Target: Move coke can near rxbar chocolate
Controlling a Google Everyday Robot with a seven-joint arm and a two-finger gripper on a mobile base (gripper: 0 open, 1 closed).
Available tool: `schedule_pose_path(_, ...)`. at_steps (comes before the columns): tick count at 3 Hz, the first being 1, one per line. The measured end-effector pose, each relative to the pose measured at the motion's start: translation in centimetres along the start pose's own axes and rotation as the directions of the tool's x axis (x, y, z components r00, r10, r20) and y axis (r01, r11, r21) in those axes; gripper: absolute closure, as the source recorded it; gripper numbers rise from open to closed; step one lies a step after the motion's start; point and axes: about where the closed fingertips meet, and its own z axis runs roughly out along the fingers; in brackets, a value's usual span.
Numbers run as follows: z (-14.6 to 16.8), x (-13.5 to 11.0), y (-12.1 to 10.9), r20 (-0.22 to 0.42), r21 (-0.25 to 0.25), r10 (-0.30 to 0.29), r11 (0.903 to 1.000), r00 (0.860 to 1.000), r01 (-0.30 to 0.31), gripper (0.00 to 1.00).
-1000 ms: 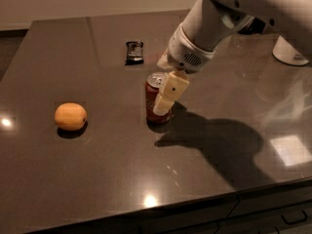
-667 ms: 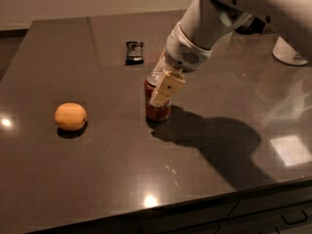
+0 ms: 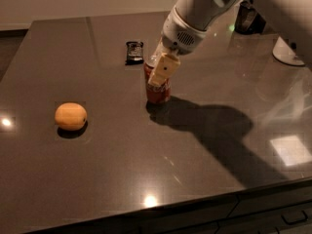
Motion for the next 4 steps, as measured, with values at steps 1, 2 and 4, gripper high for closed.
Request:
schedule_pose_path(1,-0.6,-0.3,-4.1,0.014,0.030,0.040,0.9987,0.999,-0.040,1.00)
schedule_pose_path(2,-0.8,-0.4,-7.2,0.026,0.054,0.074,0.9957,0.997,-0.075,1.00)
schedule_pose_path(4,0.8,-1.8,-12.3,0.055,0.067,0.147,0.9863,0.988,-0.151,1.00)
